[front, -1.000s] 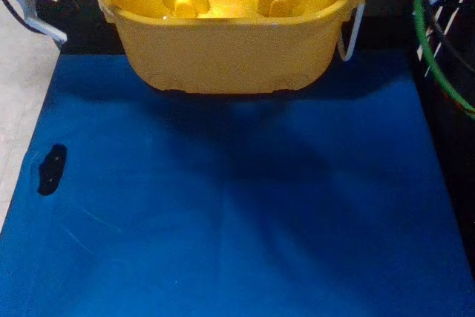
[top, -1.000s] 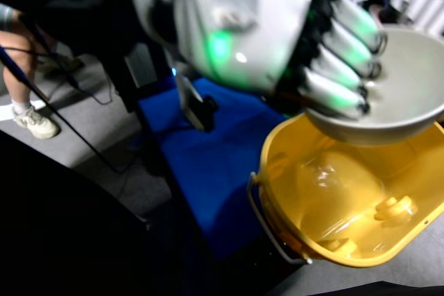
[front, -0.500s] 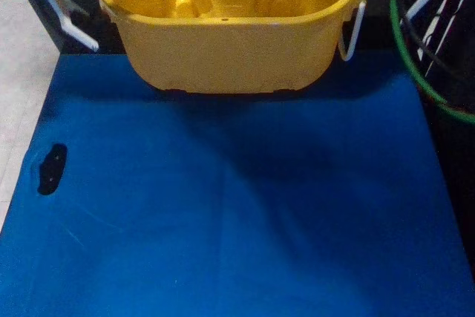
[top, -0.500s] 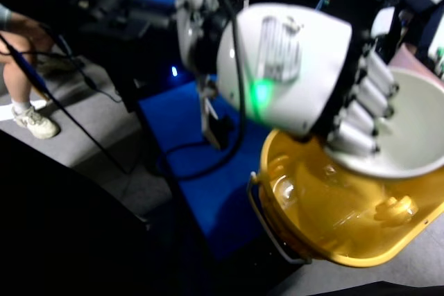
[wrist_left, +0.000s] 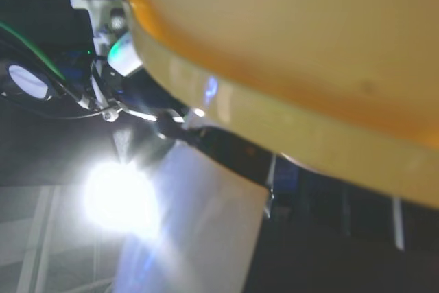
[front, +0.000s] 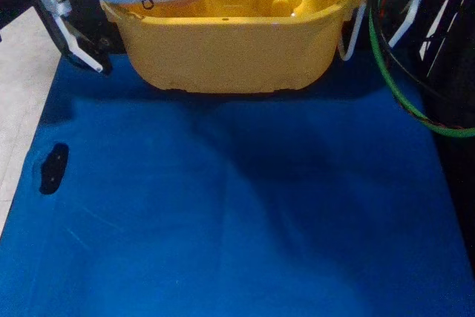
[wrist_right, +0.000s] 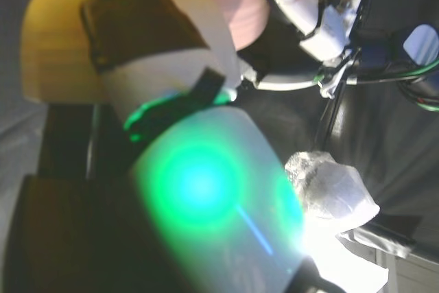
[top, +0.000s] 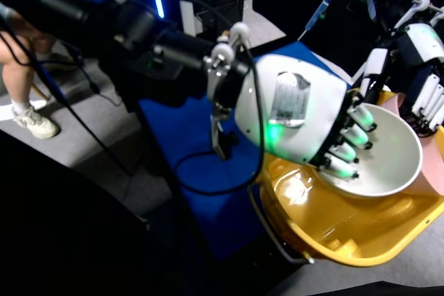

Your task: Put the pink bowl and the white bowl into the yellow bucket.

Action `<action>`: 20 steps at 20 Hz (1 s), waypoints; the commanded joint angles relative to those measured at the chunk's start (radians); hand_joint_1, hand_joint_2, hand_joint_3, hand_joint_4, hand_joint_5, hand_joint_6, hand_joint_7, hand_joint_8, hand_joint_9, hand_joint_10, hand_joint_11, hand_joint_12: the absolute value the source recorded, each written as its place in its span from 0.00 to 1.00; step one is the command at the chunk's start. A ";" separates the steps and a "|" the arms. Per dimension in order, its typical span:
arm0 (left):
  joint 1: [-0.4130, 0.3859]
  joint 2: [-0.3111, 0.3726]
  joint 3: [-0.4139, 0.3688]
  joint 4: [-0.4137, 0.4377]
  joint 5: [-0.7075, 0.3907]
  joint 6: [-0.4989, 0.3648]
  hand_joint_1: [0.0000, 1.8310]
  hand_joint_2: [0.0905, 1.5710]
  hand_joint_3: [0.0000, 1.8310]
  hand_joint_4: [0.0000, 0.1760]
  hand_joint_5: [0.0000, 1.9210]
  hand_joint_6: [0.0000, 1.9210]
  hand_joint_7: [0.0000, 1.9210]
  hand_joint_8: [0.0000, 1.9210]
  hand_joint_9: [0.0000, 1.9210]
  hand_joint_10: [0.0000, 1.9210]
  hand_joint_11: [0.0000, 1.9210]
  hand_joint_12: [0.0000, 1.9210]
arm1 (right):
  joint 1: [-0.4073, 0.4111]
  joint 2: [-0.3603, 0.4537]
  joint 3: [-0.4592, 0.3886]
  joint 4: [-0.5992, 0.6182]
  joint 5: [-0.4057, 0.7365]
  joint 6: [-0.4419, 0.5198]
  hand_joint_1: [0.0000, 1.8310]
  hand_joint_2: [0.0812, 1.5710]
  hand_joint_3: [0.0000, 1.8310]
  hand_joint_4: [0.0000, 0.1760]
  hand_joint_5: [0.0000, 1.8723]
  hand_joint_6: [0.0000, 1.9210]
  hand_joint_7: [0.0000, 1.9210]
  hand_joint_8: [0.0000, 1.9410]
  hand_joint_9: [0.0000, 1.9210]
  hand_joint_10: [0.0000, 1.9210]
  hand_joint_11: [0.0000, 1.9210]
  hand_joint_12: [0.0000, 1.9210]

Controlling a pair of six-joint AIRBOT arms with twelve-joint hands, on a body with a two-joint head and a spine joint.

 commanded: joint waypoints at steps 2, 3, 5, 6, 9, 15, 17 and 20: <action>-0.009 -0.006 0.004 -0.055 0.129 -0.018 0.52 0.68 0.00 0.31 0.17 0.01 0.14 0.23 0.00 0.56 0.00 0.91 | 0.019 -0.004 -0.006 -0.005 -0.119 0.006 0.46 0.66 0.00 0.00 0.29 0.26 0.32 0.01 0.24 0.17 0.02 0.71; -0.009 -0.007 0.004 -0.059 0.131 -0.017 0.48 0.68 0.00 0.52 0.12 0.00 0.13 0.08 0.00 0.42 0.00 0.81 | 0.019 -0.004 -0.008 -0.005 -0.119 0.006 0.42 0.66 0.00 0.00 0.25 0.25 0.27 0.00 0.21 0.08 0.00 0.61; -0.005 -0.007 0.004 -0.069 0.135 -0.012 0.47 0.68 0.00 0.51 0.10 0.00 0.11 0.03 0.00 0.31 0.00 0.74 | 0.019 -0.003 -0.011 -0.005 -0.122 0.006 0.38 0.65 0.00 0.00 0.23 0.21 0.22 0.00 0.16 0.01 0.00 0.43; 0.001 -0.008 0.004 -0.079 0.140 -0.011 0.47 0.69 0.00 0.34 0.13 0.01 0.10 0.01 0.01 0.26 0.00 0.71 | 0.019 -0.002 -0.012 -0.005 -0.122 0.006 0.36 0.65 0.00 0.00 0.23 0.19 0.19 0.00 0.10 0.00 0.00 0.30; 0.018 -0.007 0.004 -0.109 0.156 -0.011 0.48 0.71 0.00 0.00 0.22 0.04 0.15 0.02 0.04 0.29 0.00 0.75 | 0.017 0.003 -0.018 -0.005 -0.124 0.006 0.38 0.66 0.00 0.00 0.22 0.17 0.19 0.00 0.10 0.00 0.00 0.31; 0.028 -0.004 0.003 -0.136 0.197 -0.016 0.49 0.72 0.00 0.00 0.24 0.42 0.19 0.00 0.03 0.37 0.00 0.74 | 0.017 0.026 -0.039 -0.005 -0.144 0.006 0.34 0.65 0.00 0.00 0.19 0.08 0.14 0.00 0.06 0.00 0.00 0.23; 0.028 0.008 -0.010 -0.144 0.227 -0.018 0.50 0.72 0.00 0.00 0.24 0.44 0.20 0.01 0.04 0.37 0.00 0.74 | 0.017 0.051 -0.069 -0.005 -0.175 0.006 0.33 0.67 0.00 0.00 0.19 0.06 0.14 0.00 0.07 0.00 0.00 0.26; 0.028 0.045 -0.041 -0.164 0.283 -0.016 0.51 0.72 0.00 0.00 0.17 0.41 0.23 0.01 0.08 0.36 0.00 0.80 | 0.018 0.118 -0.118 -0.059 -0.268 0.176 0.33 0.67 0.00 0.00 0.16 0.03 0.10 0.00 0.04 0.00 0.00 0.00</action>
